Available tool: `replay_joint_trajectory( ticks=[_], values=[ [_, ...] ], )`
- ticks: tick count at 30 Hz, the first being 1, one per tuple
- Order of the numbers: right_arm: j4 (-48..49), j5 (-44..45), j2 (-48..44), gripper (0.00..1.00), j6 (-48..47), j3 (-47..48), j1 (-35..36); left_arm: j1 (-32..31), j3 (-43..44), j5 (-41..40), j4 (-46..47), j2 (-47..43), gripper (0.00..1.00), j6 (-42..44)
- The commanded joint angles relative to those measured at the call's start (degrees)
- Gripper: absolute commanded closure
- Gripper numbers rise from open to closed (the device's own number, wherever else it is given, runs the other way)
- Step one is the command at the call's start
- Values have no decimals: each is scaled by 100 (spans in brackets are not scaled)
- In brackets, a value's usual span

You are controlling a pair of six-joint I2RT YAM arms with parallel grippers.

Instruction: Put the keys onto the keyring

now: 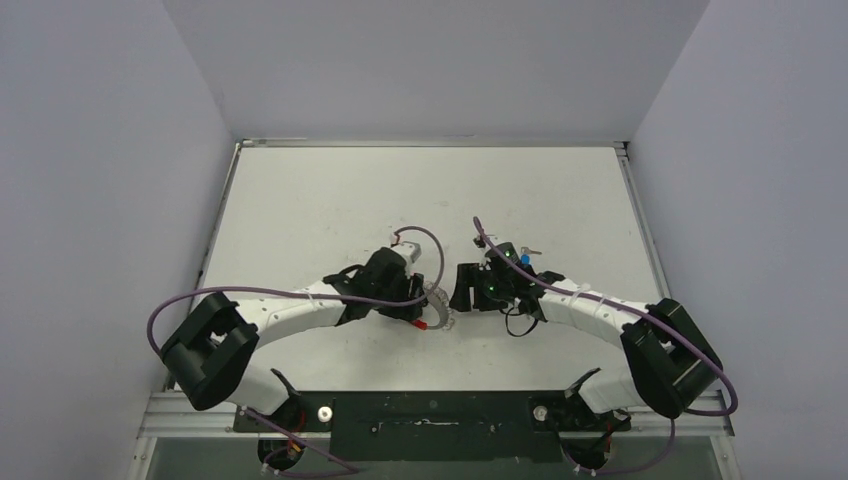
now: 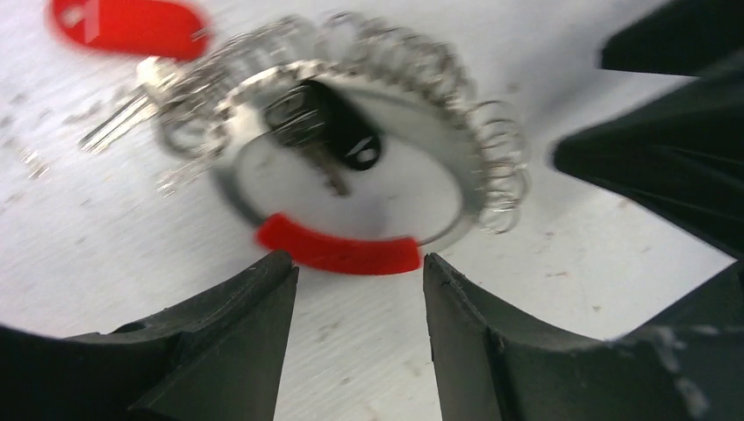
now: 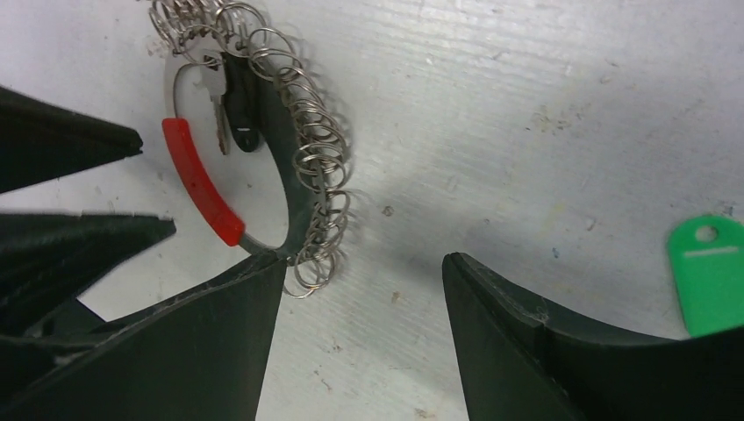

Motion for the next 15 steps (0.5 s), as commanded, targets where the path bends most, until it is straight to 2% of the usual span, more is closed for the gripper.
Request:
replay_joint_trajectory(
  ticks=[1,9,15],
  values=[
    [350,-271,-284,34,150,-170,-232,-785,783,-758,-89,309,48,462],
    [80,-297,-563,39,66,-237,-497,-1399,1562,-874,-116,980,52,838],
    [498,-586,-317,48,337,-304,-474,-1411,1470,-1073,24,929,52,769]
  ],
)
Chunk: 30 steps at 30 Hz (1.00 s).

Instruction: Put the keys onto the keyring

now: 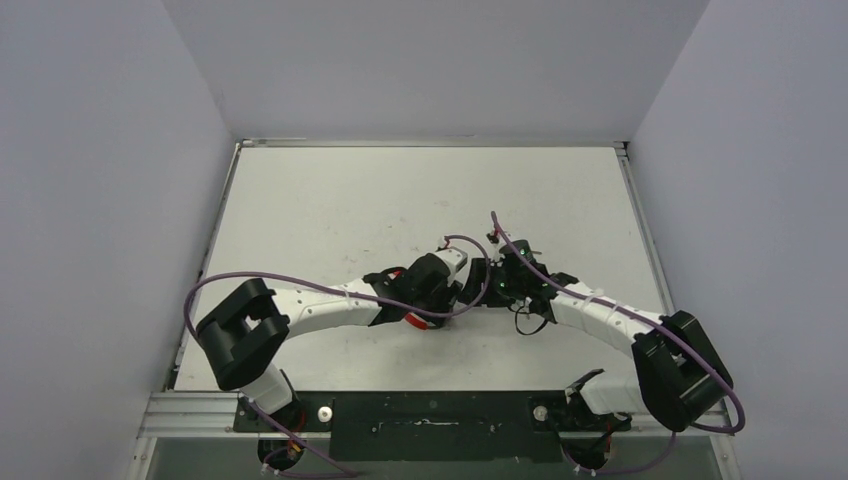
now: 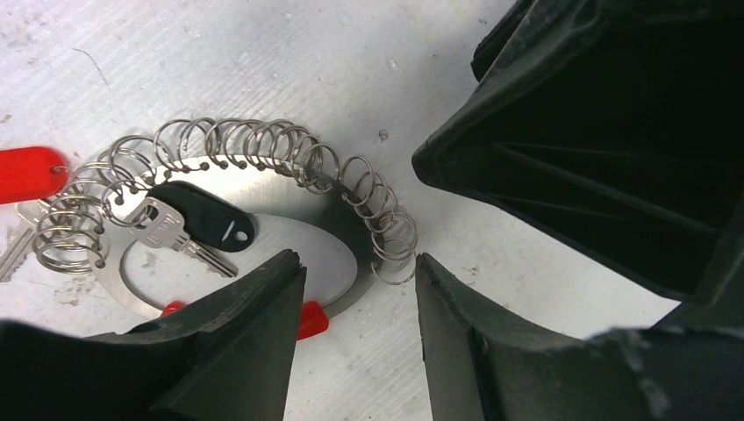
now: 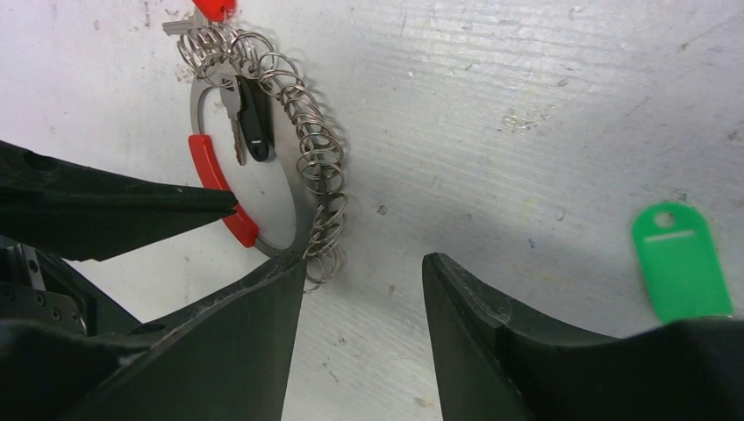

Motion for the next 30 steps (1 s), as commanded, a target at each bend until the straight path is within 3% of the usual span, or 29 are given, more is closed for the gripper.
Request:
replay_joint_trajectory(
  ticks=[1,16,30],
  values=[
    [533,-294,182,48,260,-16,23,-10,7,-399,146,-193,52,34],
    [1189,-498,1541,52,616,625,593,73,-1704,-1198,790,-2479,48,-548],
    [1151,-484,1649,54,586,1043,703,139,-2582,-950,1842,-3042,49,-256]
  ],
)
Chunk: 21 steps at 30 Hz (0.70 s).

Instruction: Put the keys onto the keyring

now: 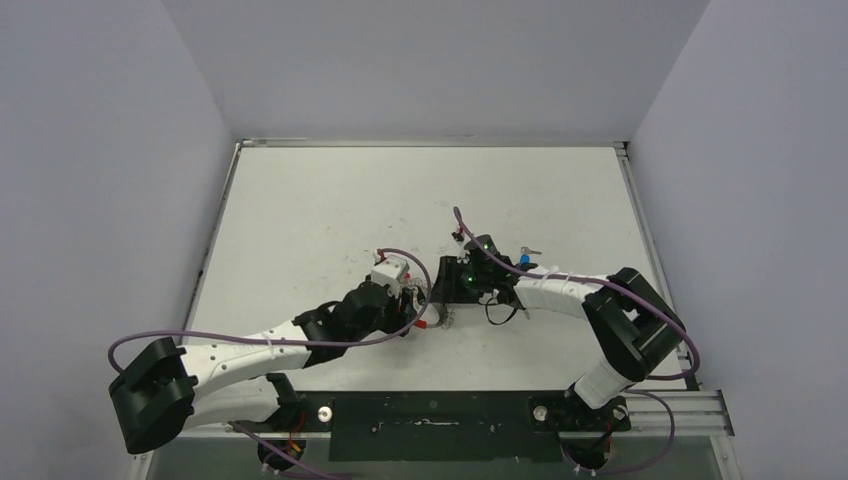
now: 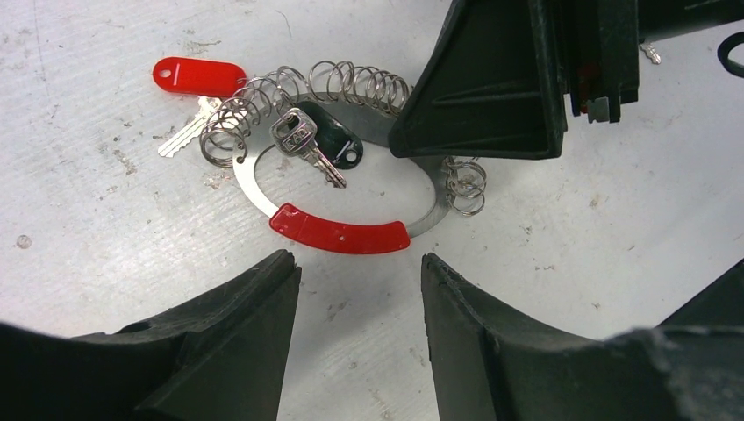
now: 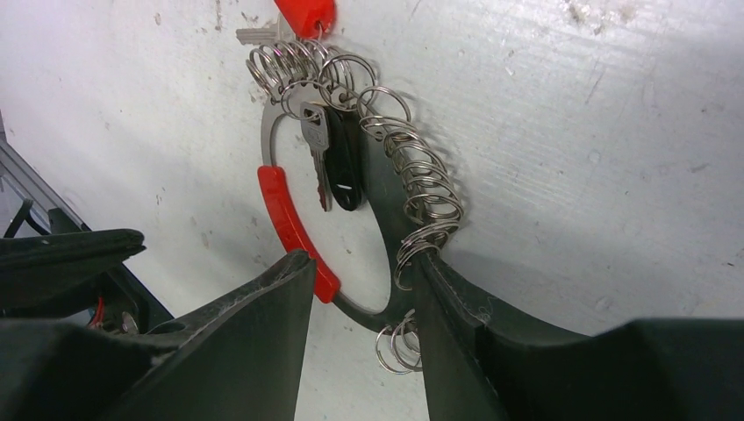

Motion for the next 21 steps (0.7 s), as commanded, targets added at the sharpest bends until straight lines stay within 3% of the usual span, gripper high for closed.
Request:
replay_joint_trajectory(
  ticks=[1,12,16,21],
  values=[
    [199,-25,-47,54,-19,271,43,31,-165,162,913,-135,49,190],
    [-1107,507,-777,50,-701,371,-124,36,-170,584,1413,379,49,434],
    [-1223,561,-968,50,-805,233,-154,43,-309,1172,2109,671,52,1018],
    [-1180,551,-1479,43,-1450,-9,-237,25,-445,1998,2997,1070,53,1928]
  ],
)
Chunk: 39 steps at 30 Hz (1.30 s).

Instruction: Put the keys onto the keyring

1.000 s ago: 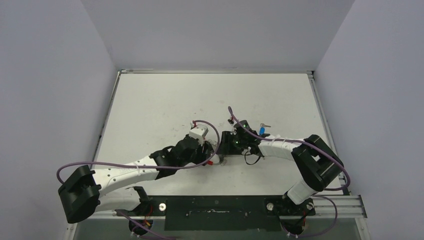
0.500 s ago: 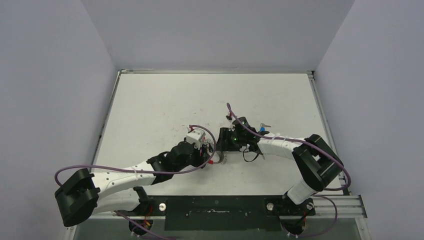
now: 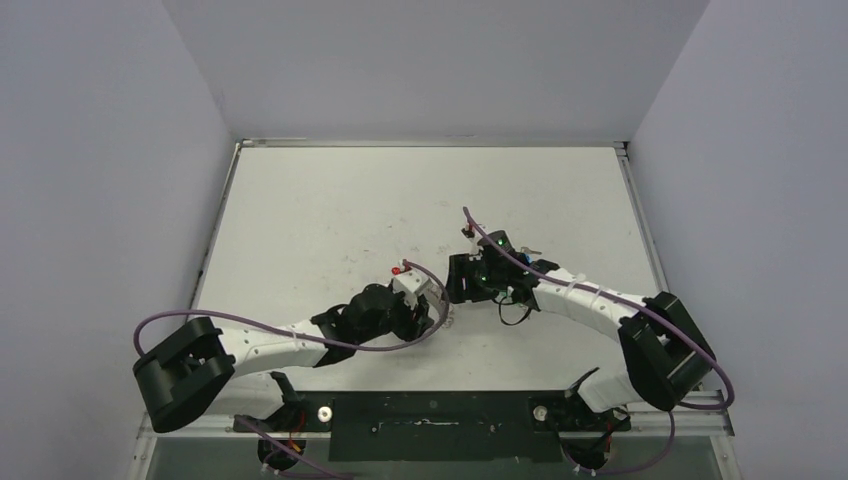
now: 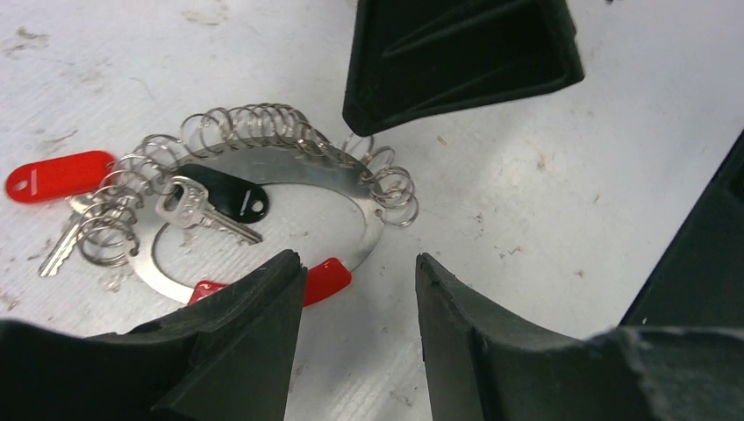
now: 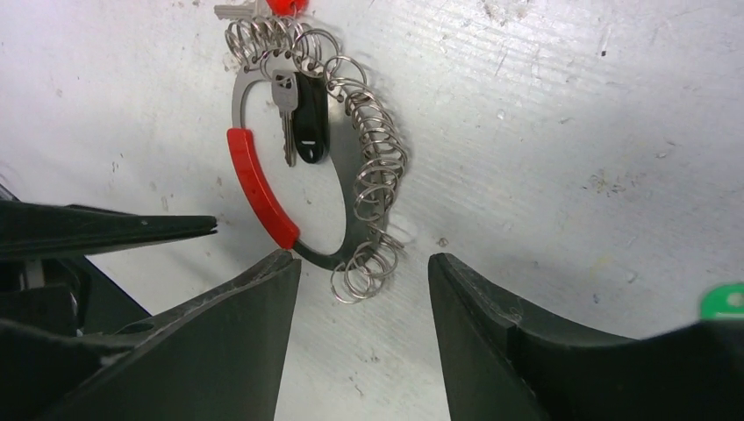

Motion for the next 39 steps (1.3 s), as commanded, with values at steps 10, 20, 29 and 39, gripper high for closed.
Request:
replay_joint_trajectory(
  ticks=[10,20,29,39],
  values=[
    [1157,76,-2730,26,-3068,-1117,-41,22,204,1180,1097,710,52,1174],
    [431,-1274,-2591,27,-5887,-1129,64,142,-165,1231,1504,584,52,498],
    [-108,-1348,-1621,44,-6976,-833,172,912,-639,1870,1926,248,52,-241],
    [-213,-1697,-1118,64,-7676,-768,410,1409,-1194,1849,2171,-451,53,-393]
  ],
)
